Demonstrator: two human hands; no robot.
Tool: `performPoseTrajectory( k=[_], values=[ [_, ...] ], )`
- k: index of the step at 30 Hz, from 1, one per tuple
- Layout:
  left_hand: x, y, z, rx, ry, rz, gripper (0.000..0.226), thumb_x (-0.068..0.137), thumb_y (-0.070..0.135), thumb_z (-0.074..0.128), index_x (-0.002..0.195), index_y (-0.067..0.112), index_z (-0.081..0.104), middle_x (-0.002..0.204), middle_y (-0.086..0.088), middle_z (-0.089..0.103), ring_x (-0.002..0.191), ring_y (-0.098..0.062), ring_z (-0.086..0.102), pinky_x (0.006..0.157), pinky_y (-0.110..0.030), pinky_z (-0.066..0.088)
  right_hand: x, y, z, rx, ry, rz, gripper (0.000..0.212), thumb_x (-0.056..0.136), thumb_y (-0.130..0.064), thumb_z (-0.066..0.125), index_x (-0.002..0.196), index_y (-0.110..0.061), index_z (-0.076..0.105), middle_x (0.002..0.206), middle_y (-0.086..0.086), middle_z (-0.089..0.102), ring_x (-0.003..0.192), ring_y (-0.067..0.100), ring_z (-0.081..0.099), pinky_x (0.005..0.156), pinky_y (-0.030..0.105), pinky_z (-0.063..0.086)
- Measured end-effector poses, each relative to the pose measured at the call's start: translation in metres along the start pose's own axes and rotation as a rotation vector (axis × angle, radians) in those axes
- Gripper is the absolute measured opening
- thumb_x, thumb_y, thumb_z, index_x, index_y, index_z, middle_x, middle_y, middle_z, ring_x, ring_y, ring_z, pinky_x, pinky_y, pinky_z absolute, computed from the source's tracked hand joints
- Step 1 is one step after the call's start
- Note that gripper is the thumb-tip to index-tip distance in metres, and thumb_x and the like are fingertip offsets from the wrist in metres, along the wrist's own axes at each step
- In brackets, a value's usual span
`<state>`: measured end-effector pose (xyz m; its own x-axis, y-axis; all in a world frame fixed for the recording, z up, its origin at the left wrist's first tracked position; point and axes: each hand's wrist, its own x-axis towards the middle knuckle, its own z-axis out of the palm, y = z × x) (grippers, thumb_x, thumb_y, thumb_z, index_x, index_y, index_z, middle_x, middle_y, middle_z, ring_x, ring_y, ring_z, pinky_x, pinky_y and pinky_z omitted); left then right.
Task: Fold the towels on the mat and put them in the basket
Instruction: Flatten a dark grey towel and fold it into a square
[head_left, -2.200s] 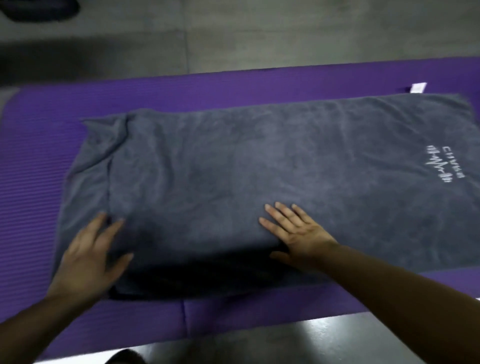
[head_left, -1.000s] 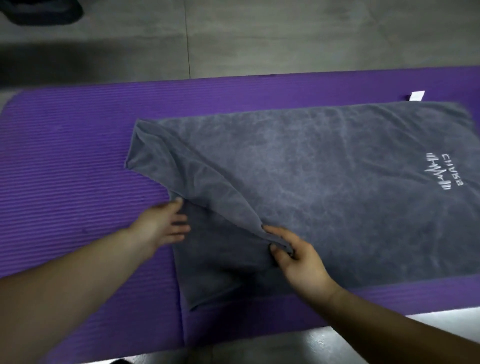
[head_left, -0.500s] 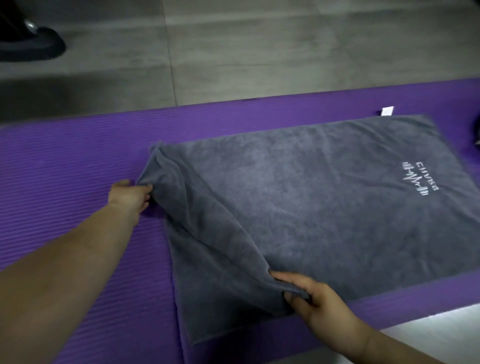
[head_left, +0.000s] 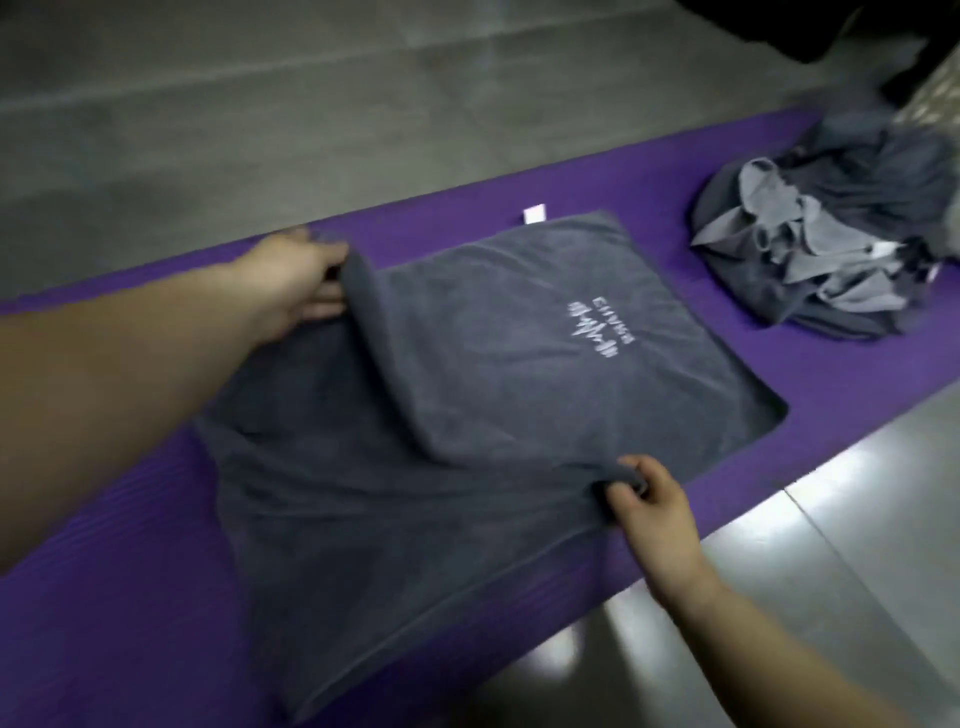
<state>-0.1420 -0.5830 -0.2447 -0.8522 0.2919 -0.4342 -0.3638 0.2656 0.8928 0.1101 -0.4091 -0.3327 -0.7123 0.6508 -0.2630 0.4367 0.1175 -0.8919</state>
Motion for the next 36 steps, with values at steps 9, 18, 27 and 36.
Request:
performPoseTrajectory(
  k=[9,18,27,36],
  values=[
    [-0.054,-0.1,0.135,0.58,-0.353,0.159,0.044,0.08,0.038,0.062,0.118,0.016,0.054,0.118,0.005,0.052,0.091,0.006,0.049,0.077,-0.006,0.036,0.137,0.051,-0.133,-0.082,0.394,0.26,0.018,0.085,-0.001,0.05,0.069,-0.006,0.058,0.065,0.011,0.052,0.068,0.022,0.048,0.076,0.041,0.044],
    [-0.115,-0.201,0.113,1.166,-0.32,0.754,0.048,0.062,0.05,0.053,0.104,0.026,0.046,0.108,0.005,0.044,0.097,-0.014,0.044,0.081,-0.028,0.033,0.145,0.068,-0.141,-0.12,0.518,0.347,0.019,0.087,-0.01,0.05,0.098,-0.003,0.063,0.066,0.003,0.056,0.053,0.009,0.056,0.068,0.023,0.051],
    [-0.127,-0.193,0.096,1.213,-0.2,0.688,0.033,0.06,0.029,0.061,0.086,0.025,0.041,0.061,0.004,0.062,0.049,-0.016,0.06,0.04,-0.024,0.043,0.149,0.056,-0.137,-0.479,0.552,0.371,0.031,0.092,-0.015,0.041,0.113,0.002,0.056,0.119,0.026,0.057,0.112,0.04,0.052,0.093,0.039,0.04],
    [-0.116,-0.15,0.068,0.465,0.285,-0.1,0.018,0.093,0.015,0.048,0.105,0.01,0.059,0.076,0.0,0.062,0.061,-0.017,0.062,0.046,-0.02,0.048,0.135,0.047,-0.123,-0.99,0.308,0.002,0.03,0.089,0.002,0.039,0.116,0.012,0.049,0.122,0.034,0.043,0.114,0.045,0.04,0.091,0.049,0.032]
  ],
)
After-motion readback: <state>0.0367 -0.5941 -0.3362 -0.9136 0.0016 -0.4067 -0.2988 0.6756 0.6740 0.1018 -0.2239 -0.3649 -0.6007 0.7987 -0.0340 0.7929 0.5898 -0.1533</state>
